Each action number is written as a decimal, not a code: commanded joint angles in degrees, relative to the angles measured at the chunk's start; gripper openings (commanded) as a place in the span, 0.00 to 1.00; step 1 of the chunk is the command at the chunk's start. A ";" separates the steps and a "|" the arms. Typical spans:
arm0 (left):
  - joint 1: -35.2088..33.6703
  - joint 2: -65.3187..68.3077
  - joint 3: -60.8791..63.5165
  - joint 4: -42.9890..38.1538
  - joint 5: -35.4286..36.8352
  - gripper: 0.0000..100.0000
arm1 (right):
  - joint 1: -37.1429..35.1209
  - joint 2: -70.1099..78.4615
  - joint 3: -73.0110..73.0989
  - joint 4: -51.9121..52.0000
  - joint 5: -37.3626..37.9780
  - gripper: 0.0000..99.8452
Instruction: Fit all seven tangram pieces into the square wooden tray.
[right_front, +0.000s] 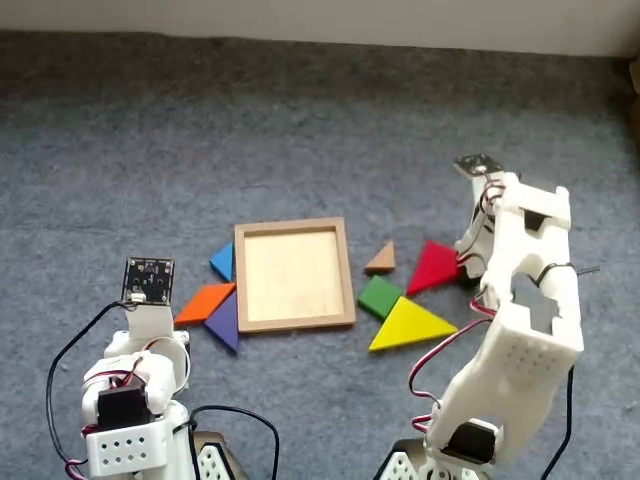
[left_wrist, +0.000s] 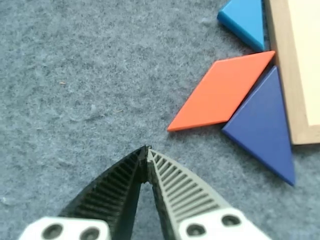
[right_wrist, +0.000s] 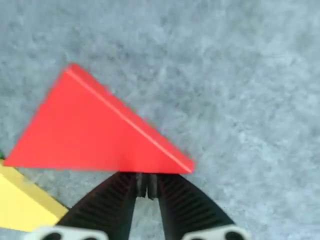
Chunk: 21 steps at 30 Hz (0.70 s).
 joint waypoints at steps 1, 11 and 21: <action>-0.48 -2.68 1.19 0.26 -0.53 0.01 | -0.84 2.59 -10.51 -5.49 -4.48 0.02; -0.48 -2.68 1.19 0.26 -0.53 0.01 | -3.03 9.01 -26.33 -4.26 -10.99 0.02; -0.48 -2.68 1.19 0.26 -0.53 0.01 | -7.25 8.57 -27.38 11.38 -10.73 0.02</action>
